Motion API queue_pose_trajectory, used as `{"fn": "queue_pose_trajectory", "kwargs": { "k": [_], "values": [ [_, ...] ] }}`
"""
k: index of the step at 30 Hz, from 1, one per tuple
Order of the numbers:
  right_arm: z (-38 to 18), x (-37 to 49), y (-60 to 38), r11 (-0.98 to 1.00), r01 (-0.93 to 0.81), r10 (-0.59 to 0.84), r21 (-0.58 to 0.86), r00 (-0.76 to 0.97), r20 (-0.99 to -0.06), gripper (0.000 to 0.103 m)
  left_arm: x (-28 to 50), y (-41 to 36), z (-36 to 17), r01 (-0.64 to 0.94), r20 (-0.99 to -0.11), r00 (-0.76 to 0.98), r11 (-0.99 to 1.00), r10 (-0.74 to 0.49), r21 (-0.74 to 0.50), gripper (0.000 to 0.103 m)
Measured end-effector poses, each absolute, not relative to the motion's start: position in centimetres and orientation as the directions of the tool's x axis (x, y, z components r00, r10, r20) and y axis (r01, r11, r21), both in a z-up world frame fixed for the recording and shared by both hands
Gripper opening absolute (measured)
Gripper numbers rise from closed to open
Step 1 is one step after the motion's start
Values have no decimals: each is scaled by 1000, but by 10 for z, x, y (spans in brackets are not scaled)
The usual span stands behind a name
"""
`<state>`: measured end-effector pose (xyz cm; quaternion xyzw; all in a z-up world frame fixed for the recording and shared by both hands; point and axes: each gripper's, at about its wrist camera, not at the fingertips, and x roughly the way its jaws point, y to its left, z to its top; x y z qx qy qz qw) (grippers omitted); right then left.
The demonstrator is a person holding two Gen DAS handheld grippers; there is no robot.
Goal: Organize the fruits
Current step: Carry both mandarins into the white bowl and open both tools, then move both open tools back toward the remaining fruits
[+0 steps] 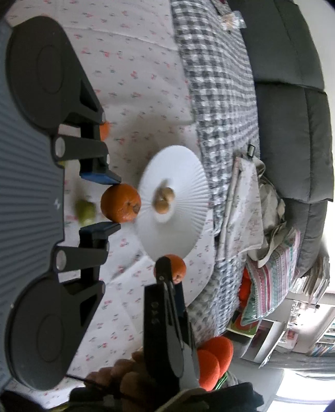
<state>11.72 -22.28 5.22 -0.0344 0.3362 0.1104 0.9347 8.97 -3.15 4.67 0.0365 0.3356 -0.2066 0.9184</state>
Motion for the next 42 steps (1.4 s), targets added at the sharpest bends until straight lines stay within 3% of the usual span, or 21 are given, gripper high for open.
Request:
{"fn": "queue_pose_trajectory", "kwargs": {
  "k": [21,25,31,32,34,36,42],
  "values": [
    [11,177,-222,976,-216,143,-25,721,-678,39,171,-82,6,380,-628,730,924,-270,44,30],
    [9,181,-230,979,-203,168,27,716,-678,40,179,-82,0,371,-633,730,927,-259,49,31],
    [9,182,-233,984,-174,160,47,716,-679,53,181,-83,-4,374,-631,734,925,-250,68,32],
    [9,182,-234,985,-167,155,49,717,-680,54,181,-84,-4,374,-632,733,925,-250,68,34],
    [10,182,-236,987,-150,149,57,719,-679,54,180,-84,-3,384,-630,731,921,-260,65,57],
    [13,181,-240,990,-129,139,65,724,-676,60,177,-84,-1,372,-618,746,925,-246,80,70],
    [17,177,-250,992,-89,124,86,728,-674,61,172,-79,2,380,-616,745,922,-256,76,72]
  ]
}}
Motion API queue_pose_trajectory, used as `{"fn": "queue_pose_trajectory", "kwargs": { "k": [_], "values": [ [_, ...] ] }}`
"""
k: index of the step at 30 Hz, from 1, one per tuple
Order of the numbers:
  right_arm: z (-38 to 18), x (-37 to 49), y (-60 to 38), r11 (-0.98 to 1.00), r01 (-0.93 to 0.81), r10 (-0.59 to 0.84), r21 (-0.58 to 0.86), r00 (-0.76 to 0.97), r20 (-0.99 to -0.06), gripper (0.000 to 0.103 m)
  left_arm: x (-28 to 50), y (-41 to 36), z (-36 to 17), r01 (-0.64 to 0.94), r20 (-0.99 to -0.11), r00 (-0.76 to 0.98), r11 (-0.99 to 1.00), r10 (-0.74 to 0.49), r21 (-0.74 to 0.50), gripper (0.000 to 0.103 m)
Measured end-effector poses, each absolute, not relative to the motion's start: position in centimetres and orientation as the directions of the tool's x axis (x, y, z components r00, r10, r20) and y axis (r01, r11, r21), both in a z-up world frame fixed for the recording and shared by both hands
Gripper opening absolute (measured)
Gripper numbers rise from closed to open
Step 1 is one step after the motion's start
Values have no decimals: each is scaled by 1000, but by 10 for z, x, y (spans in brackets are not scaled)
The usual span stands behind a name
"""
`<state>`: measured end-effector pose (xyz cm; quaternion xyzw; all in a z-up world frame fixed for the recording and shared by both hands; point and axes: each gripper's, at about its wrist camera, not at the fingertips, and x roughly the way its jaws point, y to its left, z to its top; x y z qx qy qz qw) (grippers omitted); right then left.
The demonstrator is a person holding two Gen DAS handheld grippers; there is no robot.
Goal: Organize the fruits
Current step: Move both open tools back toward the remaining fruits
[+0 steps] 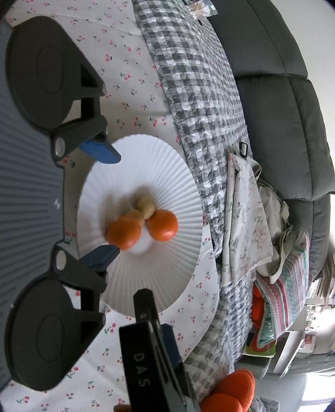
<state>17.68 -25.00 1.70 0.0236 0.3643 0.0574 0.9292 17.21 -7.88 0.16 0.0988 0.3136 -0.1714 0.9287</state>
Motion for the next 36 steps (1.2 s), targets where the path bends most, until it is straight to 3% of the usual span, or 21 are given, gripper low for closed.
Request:
{"fn": "queue_pose_trajectory", "kwargs": {
  "k": [36],
  "values": [
    [57,94,-253,950,-123,284,287,723,-630,61,91,44,22,262,-652,712,960,-260,-97,70]
  ]
}}
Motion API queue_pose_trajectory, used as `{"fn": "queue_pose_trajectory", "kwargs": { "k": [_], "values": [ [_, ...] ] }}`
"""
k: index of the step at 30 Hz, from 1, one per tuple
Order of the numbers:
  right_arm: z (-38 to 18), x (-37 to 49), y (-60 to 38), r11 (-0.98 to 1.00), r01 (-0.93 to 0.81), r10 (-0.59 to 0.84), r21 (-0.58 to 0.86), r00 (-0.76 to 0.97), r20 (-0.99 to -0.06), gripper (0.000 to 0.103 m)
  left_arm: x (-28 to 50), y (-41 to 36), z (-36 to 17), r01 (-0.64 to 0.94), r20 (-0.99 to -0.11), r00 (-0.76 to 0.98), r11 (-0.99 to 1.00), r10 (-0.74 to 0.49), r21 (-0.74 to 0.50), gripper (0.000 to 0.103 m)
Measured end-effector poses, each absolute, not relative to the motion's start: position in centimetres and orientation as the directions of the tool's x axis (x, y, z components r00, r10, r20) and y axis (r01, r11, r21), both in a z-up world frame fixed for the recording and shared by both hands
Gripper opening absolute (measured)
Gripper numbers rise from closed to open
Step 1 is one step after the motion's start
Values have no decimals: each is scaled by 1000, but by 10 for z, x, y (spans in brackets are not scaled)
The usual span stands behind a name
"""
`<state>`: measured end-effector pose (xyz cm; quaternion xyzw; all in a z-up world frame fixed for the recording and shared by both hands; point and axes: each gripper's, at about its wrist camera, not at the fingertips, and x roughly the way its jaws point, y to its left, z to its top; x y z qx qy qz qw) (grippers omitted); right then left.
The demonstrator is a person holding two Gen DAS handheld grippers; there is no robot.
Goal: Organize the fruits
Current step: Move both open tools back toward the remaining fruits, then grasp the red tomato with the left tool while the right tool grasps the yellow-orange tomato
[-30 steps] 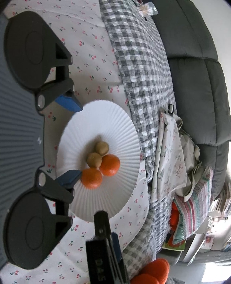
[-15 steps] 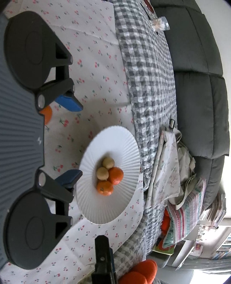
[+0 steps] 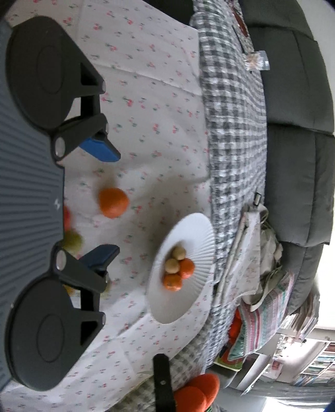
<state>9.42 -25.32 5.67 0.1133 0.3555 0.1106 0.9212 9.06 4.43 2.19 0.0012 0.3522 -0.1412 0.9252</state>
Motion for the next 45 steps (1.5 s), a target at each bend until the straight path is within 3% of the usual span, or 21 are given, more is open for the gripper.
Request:
{"fn": "queue_pose_trajectory", "kwargs": {
  "k": [17,31,45],
  "values": [
    [41,76,-214,947,-217,321,237,650,-688,61,61,46,-8,383,-719,623,922,-307,-61,66],
    [12,80,-186,922,-265,386,282,560,-733,61,64,30,-16,422,-727,624,907,-288,3,32],
    [-6,87,-169,908,-280,416,310,533,-737,61,65,37,-10,391,-723,630,920,-282,-18,31]
  ]
}}
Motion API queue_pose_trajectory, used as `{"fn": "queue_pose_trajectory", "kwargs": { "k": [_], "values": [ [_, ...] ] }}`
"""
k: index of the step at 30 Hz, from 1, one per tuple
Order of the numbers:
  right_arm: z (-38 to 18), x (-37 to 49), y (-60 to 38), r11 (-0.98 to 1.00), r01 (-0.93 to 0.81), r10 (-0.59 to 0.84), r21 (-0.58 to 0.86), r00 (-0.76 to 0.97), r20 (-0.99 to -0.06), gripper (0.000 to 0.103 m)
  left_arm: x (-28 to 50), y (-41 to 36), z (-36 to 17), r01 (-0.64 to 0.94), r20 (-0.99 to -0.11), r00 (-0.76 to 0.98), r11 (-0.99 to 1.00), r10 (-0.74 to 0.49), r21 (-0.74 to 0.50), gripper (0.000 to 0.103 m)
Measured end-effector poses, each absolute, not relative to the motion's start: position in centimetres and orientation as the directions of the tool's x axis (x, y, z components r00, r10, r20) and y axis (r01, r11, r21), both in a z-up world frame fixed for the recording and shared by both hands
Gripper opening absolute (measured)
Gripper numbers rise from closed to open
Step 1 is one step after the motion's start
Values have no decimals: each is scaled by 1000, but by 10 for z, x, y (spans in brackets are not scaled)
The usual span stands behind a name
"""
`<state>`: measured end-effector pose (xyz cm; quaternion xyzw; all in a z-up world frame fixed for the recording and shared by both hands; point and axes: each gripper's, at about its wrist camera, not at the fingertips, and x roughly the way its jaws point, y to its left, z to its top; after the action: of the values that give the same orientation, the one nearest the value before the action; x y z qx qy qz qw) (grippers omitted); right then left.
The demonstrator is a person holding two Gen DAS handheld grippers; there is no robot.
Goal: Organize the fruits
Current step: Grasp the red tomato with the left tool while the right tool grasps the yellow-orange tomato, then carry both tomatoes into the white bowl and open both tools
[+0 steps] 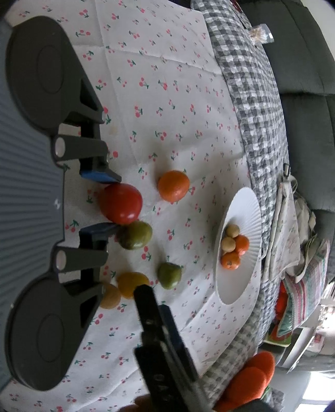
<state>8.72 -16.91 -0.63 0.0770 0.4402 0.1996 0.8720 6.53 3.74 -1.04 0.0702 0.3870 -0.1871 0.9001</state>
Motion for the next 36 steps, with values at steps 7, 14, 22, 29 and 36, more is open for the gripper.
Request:
{"fn": "queue_pose_trajectory", "kwargs": {
  "k": [7,14,22,29,36],
  "values": [
    [-11,89,-157,908,-323,408,266,542,-735,45,66,44,-5,362,-714,642,932,-279,-38,31],
    [-9,87,-140,893,-391,423,225,550,-720,20,65,46,-5,352,-713,645,935,-275,-42,31],
    [-8,83,-128,890,-427,404,160,575,-711,19,65,50,-2,335,-705,655,941,-272,-52,31],
    [-6,82,-128,891,-427,398,152,577,-713,20,63,53,1,325,-699,662,944,-272,-59,31],
    [1,83,-136,894,-415,406,170,585,-702,20,64,55,3,309,-694,668,948,-270,-72,31]
  ]
}}
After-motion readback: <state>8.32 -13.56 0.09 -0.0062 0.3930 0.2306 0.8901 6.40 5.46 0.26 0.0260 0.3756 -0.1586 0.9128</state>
